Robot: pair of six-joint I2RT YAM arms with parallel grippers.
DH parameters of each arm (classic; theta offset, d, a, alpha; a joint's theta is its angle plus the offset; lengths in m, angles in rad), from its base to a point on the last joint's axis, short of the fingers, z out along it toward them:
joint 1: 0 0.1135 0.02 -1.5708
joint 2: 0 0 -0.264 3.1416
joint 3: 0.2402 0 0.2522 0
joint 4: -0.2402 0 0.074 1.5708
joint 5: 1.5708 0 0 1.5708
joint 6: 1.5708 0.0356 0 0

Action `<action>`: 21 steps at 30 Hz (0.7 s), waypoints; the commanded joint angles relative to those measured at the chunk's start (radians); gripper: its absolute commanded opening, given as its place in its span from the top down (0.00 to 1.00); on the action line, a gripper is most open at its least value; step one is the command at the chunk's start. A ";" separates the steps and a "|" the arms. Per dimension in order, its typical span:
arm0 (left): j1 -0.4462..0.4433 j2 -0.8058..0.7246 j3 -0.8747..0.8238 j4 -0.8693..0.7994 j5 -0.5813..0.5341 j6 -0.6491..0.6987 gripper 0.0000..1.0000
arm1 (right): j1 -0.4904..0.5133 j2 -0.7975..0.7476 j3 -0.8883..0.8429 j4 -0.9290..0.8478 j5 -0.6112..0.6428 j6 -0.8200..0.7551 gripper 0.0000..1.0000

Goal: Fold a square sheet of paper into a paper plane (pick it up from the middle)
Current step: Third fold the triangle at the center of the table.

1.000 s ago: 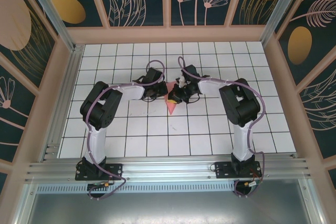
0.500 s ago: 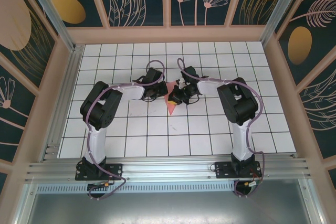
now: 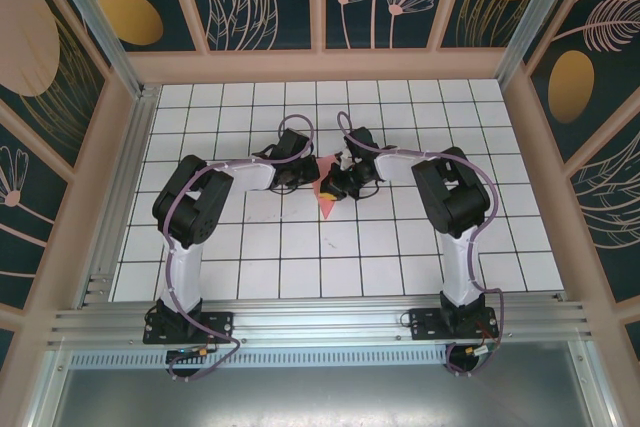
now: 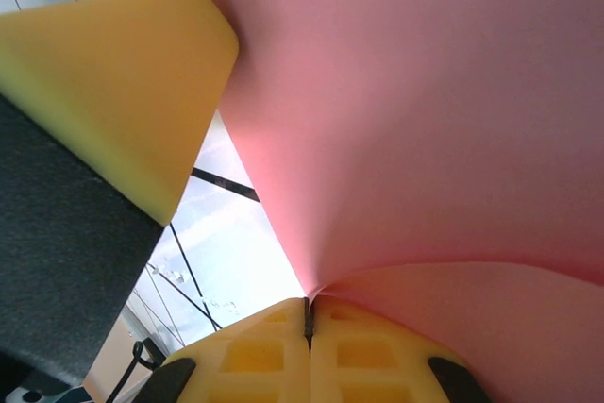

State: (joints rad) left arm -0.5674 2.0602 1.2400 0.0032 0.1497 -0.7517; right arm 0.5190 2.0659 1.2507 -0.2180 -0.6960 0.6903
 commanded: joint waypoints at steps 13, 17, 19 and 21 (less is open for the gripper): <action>0.005 -0.011 -0.006 -0.033 0.014 0.004 0.90 | 0.007 0.037 0.013 -0.015 0.051 -0.011 0.77; 0.007 -0.048 0.008 -0.026 0.012 -0.003 0.90 | 0.007 0.037 0.004 -0.008 0.052 -0.017 0.73; 0.008 -0.070 0.011 -0.019 0.017 -0.007 0.90 | 0.008 0.038 -0.002 -0.002 0.052 -0.021 0.71; 0.016 -0.096 0.001 -0.005 0.019 -0.021 0.90 | 0.007 0.039 -0.005 0.002 0.052 -0.023 0.71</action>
State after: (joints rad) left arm -0.5579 2.0315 1.2400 -0.0044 0.1516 -0.7563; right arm 0.5236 2.0731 1.2606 -0.2077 -0.7067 0.6865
